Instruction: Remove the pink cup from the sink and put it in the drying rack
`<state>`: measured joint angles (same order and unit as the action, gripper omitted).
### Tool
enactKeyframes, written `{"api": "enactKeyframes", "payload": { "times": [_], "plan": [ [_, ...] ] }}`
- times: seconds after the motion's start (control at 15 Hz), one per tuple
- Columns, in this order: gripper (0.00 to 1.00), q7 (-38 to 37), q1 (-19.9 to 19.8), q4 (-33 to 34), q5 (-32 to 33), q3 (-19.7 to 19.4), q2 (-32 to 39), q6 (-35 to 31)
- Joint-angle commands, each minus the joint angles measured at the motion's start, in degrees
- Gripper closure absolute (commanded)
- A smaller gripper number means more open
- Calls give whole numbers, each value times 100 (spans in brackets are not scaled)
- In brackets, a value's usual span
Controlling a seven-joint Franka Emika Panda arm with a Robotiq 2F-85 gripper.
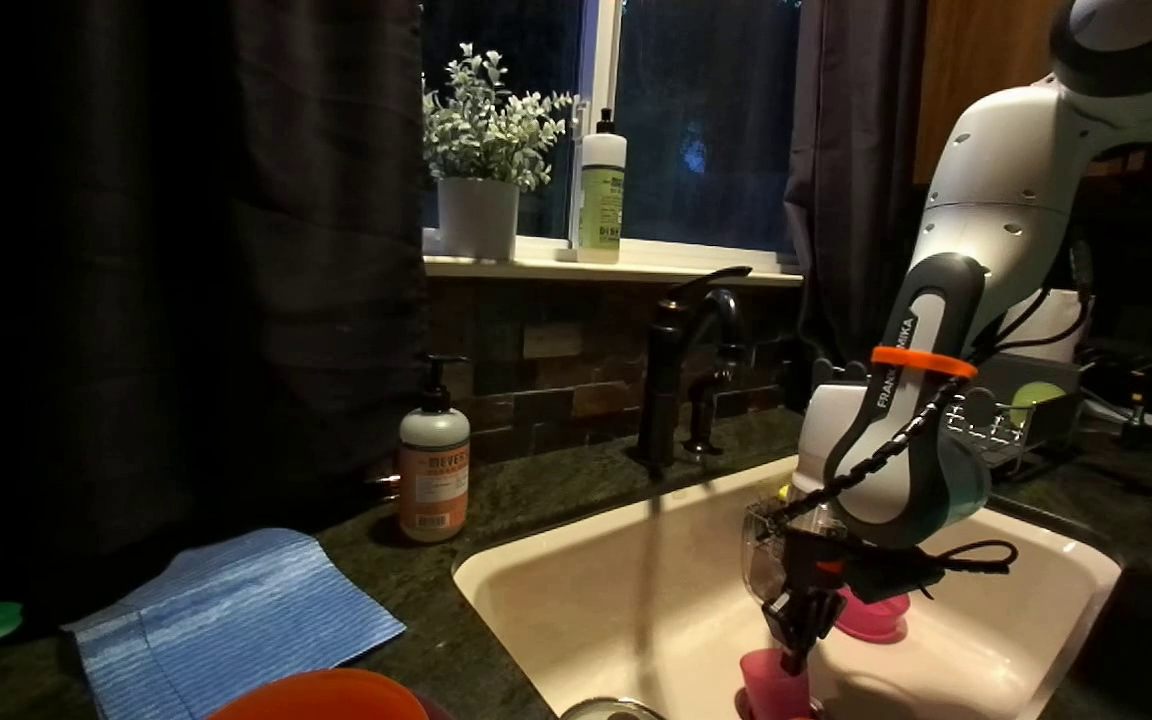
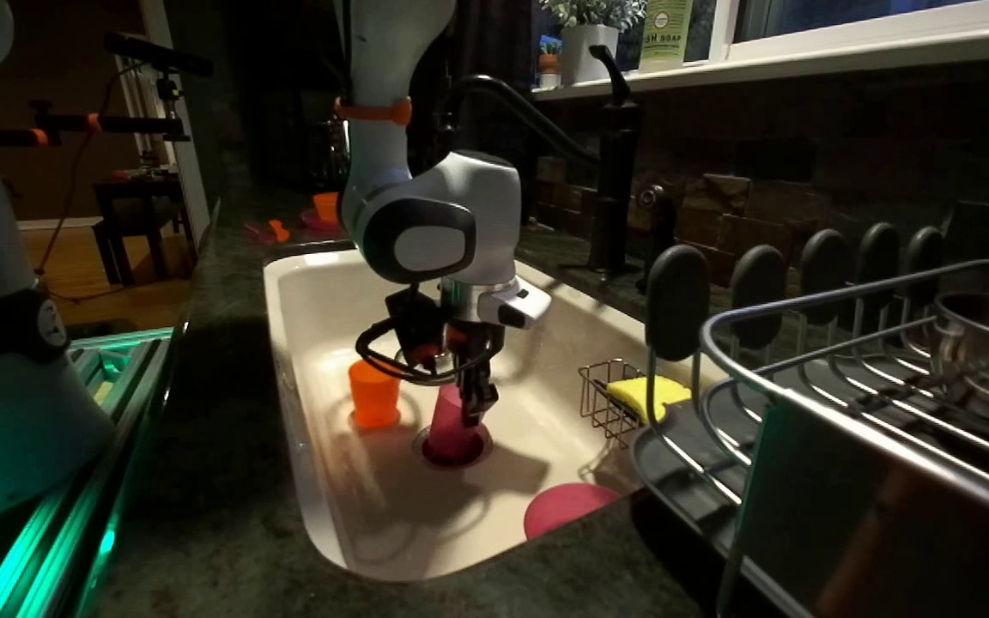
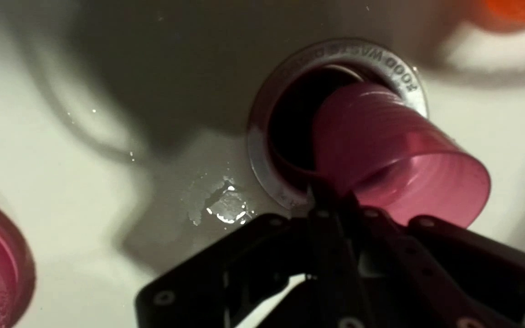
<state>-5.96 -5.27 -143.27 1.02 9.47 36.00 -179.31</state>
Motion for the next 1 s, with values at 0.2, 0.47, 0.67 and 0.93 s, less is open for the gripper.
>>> {"api": "enactKeyframes", "payload": {
  "times": [0.2,0.47,0.67,0.93],
  "plan": [
    [99,-240,991,-422,-330,-427,-611,235],
    [99,-475,1649,-620,-359,-783,-835,91],
    [99,-606,2097,-644,-321,-1097,-866,-6],
    [99,-815,2868,-755,-312,-1808,-1011,-238]
  ]
}}
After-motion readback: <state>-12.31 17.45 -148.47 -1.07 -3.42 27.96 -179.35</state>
